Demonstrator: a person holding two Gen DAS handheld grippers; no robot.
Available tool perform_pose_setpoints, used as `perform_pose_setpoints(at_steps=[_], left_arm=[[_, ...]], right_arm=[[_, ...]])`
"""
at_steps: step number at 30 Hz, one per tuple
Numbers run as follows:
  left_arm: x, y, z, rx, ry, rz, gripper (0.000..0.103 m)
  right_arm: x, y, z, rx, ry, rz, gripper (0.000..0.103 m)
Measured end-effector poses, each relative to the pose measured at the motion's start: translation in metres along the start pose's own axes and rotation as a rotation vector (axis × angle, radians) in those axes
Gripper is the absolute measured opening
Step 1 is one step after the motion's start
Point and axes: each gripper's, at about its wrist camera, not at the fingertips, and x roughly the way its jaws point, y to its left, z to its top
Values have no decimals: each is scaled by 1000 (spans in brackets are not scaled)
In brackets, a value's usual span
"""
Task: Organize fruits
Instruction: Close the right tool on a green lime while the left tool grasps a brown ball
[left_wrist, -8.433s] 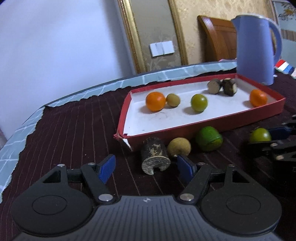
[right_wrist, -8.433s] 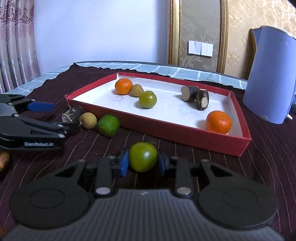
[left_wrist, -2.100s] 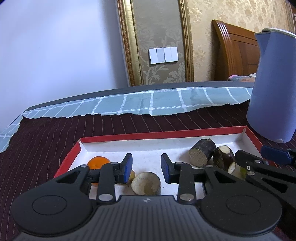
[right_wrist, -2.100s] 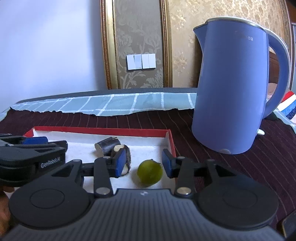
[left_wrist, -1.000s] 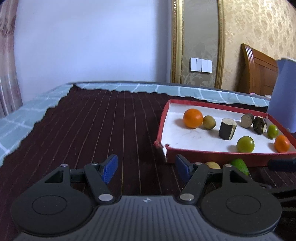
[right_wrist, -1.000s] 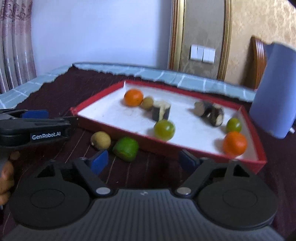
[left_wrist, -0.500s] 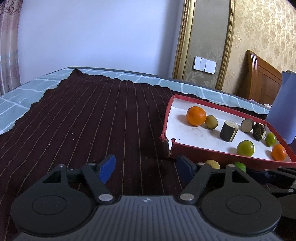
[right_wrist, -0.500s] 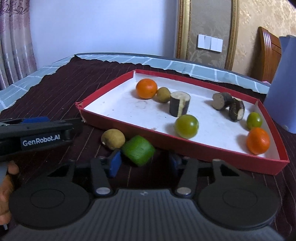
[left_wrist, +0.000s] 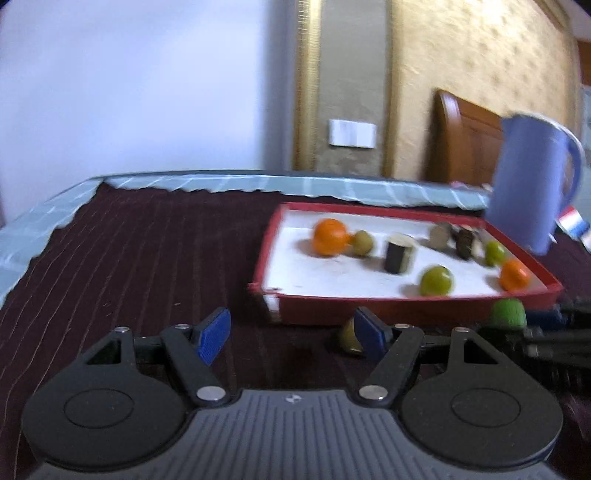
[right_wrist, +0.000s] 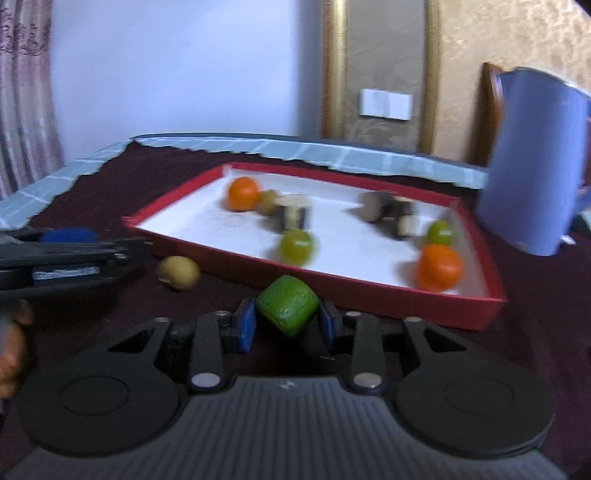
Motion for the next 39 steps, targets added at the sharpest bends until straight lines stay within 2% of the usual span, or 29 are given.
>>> perform_pose_setpoints(at_steps=[2, 4, 9, 10, 11, 13, 14, 15, 18, 22, 27, 39], left_arm=[[7, -12, 2, 27, 62, -27, 73], [14, -23, 3, 53, 102, -30, 73], [29, -45, 4, 126, 113, 41, 73], [33, -48, 5, 136, 117, 46, 67], [37, -49, 6, 139, 128, 51, 54], [42, -46, 5, 104, 140, 52, 47], [41, -44, 5, 91, 143, 33, 32], [40, -43, 5, 84, 142, 9, 29], [33, -45, 2, 96, 121, 29, 29], [20, -45, 5, 73, 95, 17, 29], [7, -56, 12, 93, 54, 29, 29], [8, -73, 21, 82, 31, 77, 30]], right_arm=[[-1, -19, -3, 57, 1, -13, 33], [-1, -33, -6, 111, 3, 11, 33], [-1, -36, -11, 119, -3, 40, 33], [-1, -35, -12, 118, -4, 44, 33], [0, -35, -12, 120, -3, 50, 33], [1, -35, -13, 126, 1, 53, 33], [1, -35, -14, 127, 1, 53, 33], [0, -34, -14, 128, -1, 55, 33], [-1, -34, -14, 129, -4, 50, 33], [-4, -32, -14, 121, -15, 41, 33], [-8, -28, -13, 105, -20, 24, 33], [-27, -34, 3, 114, -105, -53, 33]])
